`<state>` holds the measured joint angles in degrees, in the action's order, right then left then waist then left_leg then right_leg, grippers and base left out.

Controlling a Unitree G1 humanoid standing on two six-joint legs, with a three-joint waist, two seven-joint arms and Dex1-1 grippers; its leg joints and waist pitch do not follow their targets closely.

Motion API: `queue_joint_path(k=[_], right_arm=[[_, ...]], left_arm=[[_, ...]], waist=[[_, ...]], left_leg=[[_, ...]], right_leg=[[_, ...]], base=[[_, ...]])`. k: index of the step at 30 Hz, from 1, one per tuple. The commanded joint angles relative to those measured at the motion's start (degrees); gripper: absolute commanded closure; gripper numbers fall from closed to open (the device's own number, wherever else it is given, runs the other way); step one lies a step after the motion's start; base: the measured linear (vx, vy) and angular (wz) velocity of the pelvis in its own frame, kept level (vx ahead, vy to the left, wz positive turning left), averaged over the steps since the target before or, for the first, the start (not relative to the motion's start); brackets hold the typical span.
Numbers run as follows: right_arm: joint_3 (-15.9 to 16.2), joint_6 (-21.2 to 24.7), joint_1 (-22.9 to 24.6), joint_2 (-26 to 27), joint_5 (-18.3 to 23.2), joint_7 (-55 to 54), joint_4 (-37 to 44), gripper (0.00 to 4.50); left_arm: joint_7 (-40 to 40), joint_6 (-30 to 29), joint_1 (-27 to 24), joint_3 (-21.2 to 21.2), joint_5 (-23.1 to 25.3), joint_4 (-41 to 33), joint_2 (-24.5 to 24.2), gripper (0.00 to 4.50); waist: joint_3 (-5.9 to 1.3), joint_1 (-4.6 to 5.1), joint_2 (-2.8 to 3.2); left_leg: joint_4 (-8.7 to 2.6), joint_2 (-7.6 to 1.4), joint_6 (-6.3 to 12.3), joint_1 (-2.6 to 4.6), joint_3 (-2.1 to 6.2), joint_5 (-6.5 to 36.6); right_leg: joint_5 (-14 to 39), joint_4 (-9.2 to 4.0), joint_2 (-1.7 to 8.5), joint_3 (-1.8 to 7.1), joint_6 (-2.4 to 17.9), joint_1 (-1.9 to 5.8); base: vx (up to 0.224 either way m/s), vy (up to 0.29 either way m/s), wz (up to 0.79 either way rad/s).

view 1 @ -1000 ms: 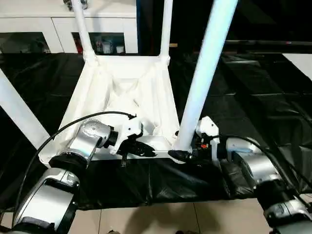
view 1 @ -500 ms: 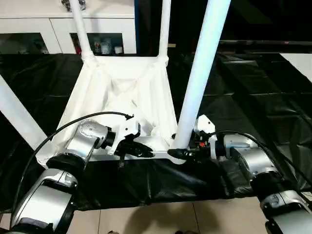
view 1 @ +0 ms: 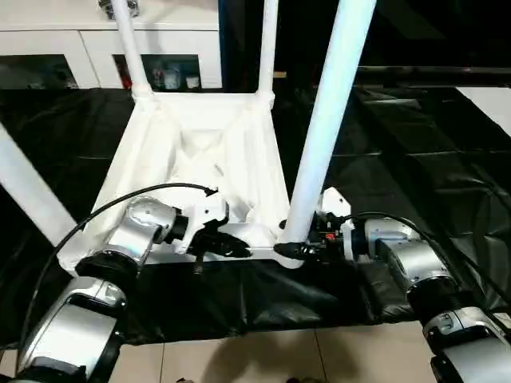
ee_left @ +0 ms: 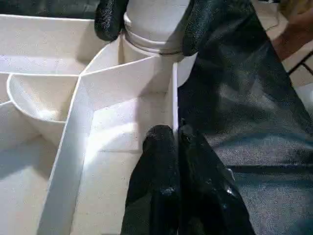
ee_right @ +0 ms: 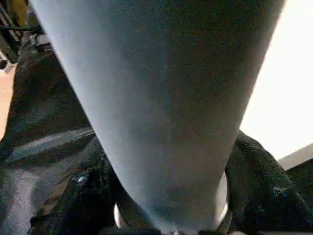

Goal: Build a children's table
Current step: Rotate leg to tighten

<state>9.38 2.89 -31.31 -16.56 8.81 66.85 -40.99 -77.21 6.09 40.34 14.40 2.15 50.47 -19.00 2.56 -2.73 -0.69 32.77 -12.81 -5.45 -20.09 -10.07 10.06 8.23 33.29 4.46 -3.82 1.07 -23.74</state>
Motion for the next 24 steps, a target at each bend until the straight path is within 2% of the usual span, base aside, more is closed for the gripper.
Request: queue_joint_path(k=[1, 3, 6, 7, 9, 10, 11, 12, 13, 15, 16, 17, 18, 19, 21, 22, 24], right_arm=[[-0.6, 0.6, 1.2, 2.8, 0.4, -6.2, 0.1, 1.92], [-1.7, 0.4, 1.5, 3.9, 0.3, -10.0, -0.4, 1.92], [-6.3, -0.5, 0.6, 9.9, 0.0, -27.9, -5.1, 1.93], [-6.6, -1.3, -0.2, 11.2, -0.5, -31.1, -6.3, 1.93], [-6.8, -2.2, -1.1, 12.6, -1.1, -34.2, -7.5, 1.93], [-7.0, -2.5, -2.1, 13.8, -1.8, -37.3, -8.4, 1.93], [-6.7, -2.9, -3.1, 14.7, -3.1, -40.8, -9.3, 1.93], [-6.6, -3.1, -3.3, 14.9, -3.5, -41.4, -9.4, 1.93], [-6.0, -4.3, -3.8, 15.2, -4.8, -42.3, -9.4, 1.58], [-6.2, -4.9, -3.9, 15.3, -5.2, -43.2, -9.1, 1.23], [-6.5, -5.9, -3.8, 14.2, -5.6, -42.4, -8.2, 1.23], [-6.6, -6.3, -3.8, 13.7, -6.1, -42.4, -8.2, 1.16], [-6.7, -6.5, -3.8, 13.1, -6.1, -41.7, -8.1, 1.02], [-6.7, -6.7, -3.7, 11.9, -6.2, -40.0, -7.8, 0.78], [-6.7, -6.6, -3.7, 10.2, -5.0, -35.7, -7.2, 0.74], [-6.2, -6.1, -3.2, 8.4, -3.8, -30.3, -5.9, 0.67], [-5.5, -5.4, -2.8, 7.4, -3.1, -26.5, -5.2, 0.67]], left_arm=[[7.2, -4.5, -0.6, -1.3, -1.3, -2.2, 3.9, 4.5], [9.1, -5.6, -0.5, -1.5, -1.4, -3.1, 5.3, 4.5], [18.9, -8.9, 1.2, -1.5, -0.4, -3.8, 12.0, 4.5], [20.4, -8.8, 1.6, -1.2, 0.1, -3.1, 13.2, 4.5], [21.8, -8.3, 2.0, -0.6, 1.1, -2.4, 14.4, 4.5], [22.5, -7.9, 2.2, -0.1, 1.8, -1.8, 15.1, 4.5], [23.0, -7.9, 2.1, 0.5, 2.5, -1.5, 15.6, 4.5], [23.1, -7.9, 2.1, 0.7, 2.6, -1.5, 15.7, 4.5], [23.3, -7.8, 2.0, 1.1, 3.1, -1.6, 15.7, 4.5], [23.4, -8.0, 1.9, 1.2, 3.2, -2.0, 15.4, 4.5], [23.3, -7.3, 1.7, 1.2, 3.4, -2.4, 14.2, 4.5], [23.3, -7.2, 1.6, 1.2, 3.7, -2.7, 13.7, 4.5], [23.0, -6.5, 1.5, 1.1, 3.7, -2.8, 13.2, 4.5], [22.3, -4.5, 1.3, 1.0, 3.8, -2.9, 12.3, 4.5], [22.1, -2.8, 1.3, 0.4, 3.7, -2.8, 11.6, 4.5], [18.1, -1.0, 0.7, 0.3, 2.9, -3.3, 9.7, 4.5], [16.4, -0.6, 0.5, 0.2, 2.7, -3.2, 8.6, 4.5]], waist=[[-3.35, -0.06, -0.53], [-3.35, 0.25, -0.52], [-3.3, 1.09, -0.6], [-3.28, 1.26, -0.01], [-3.32, 1.68, -0.26], [-3.39, 1.72, 0.23], [-3.35, 1.91, 0.06], [-3.35, 2.21, 0.21], [-3.41, 2.46, 0.18], [-3.43, 2.58, 0.21], [-3.48, 2.54, 0.31], [-3.6, 2.5, 0.3], [-3.7, 2.4, 0.31], [-3.69, 2.38, 0.15], [-3.83, 2.25, 0.12], [-3.91, 2.02, -0.03], [-3.99, 1.95, -0.03]], left_leg=[[-3.47, -0.22, 2.41, 0.09, -0.62, 14.5], [-3.56, -0.09, 1.74, 0.06, -0.39, 14.9], [-3.3, 0.33, 1.41, 0.24, -0.42, 16.1], [-3.35, 0.41, 1.4, 0.2, -0.37, 16.3], [-3.33, 0.59, 1.44, 0.13, -0.24, 17.1], [-3.32, 0.55, 1.74, 0.31, -0.21, 17.4], [-3.31, 0.58, 1.87, 0.2, -0.25, 17.7], [-3.39, 0.69, 1.8, 0.05, -0.15, 18.2], [-3.43, 0.68, 1.94, 0.0, -0.06, 18.7], [-3.42, 0.61, 2.34, -0.06, -0.05, 18.9], [-3.44, 0.54, 2.4, -0.04, -0.05, 18.9], [-3.37, 0.53, 2.5, 0.03, -0.12, 18.8], [-3.39, 0.41, 2.7, -0.03, -0.16, 17.9], [-3.44, 0.4, 3.08, -0.26, -0.16, 17.4], [-3.31, 0.34, 3.58, -0.18, -0.27, 16.9], [-3.15, 0.39, 4.63, -0.32, -0.42, 15.8], [-3.14, 0.36, 5.47, -0.65, -0.33, 14.2]], right_leg=[[21.9, -3.92, 2.7, 1.71, 10.6, 3.05], [23.4, -4.05, 2.8, 1.71, 10.0, 3.05], [27.6, -4.85, 2.8, 1.55, 8.5, 2.74], [28.3, -5.12, 2.71, 1.54, 8.0, 2.65], [29.7, -5.33, 2.55, 1.31, 7.1, 2.61], [29.1, -5.46, 2.61, 1.37, 7.2, 2.45], [28.8, -5.5, 2.51, 1.36, 7.3, 2.41], [28.7, -5.43, 2.4, 1.22, 7.3, 2.52], [28.9, -5.45, 2.38, 1.12, 7.2, 2.6], [28.0, -5.38, 2.43, 1.19, 7.5, 2.61], [27.2, -5.34, 2.39, 1.23, 7.8, 2.56], [26.2, -5.25, 2.41, 1.32, 8.2, 2.58], [23.0, -4.86, 2.4, 1.52, 9.3, 2.69], [21.1, -4.57, 2.31, 1.47, 10.0, 2.94], [19.0, -4.37, 2.35, 1.57, 10.8, 2.96], [16.7, -4.13, 2.37, 1.6, 11.8, 3.28], [15.3, -3.87, 2.39, 1.56, 12.0, 3.59]], base=[[0.0, 0.0, 0.0], [0.0, 0.0, 0.0], [0.0, 0.0, 0.0], [0.0, 0.0, 0.0], [0.0, 0.0, 0.0], [0.0, 0.0, 0.0], [0.0, 0.0, 0.0], [0.0, 0.0, 0.0], [0.0, 0.0, 0.0], [0.0, 0.0, 0.0], [0.0, 0.0, 0.0], [0.0, 0.0, 0.0], [0.0, 0.0, 0.0], [0.0, 0.0, 0.0], [0.0, 0.0, 0.0], [0.0, 0.0, 0.0], [0.0, 0.0, 0.0]])
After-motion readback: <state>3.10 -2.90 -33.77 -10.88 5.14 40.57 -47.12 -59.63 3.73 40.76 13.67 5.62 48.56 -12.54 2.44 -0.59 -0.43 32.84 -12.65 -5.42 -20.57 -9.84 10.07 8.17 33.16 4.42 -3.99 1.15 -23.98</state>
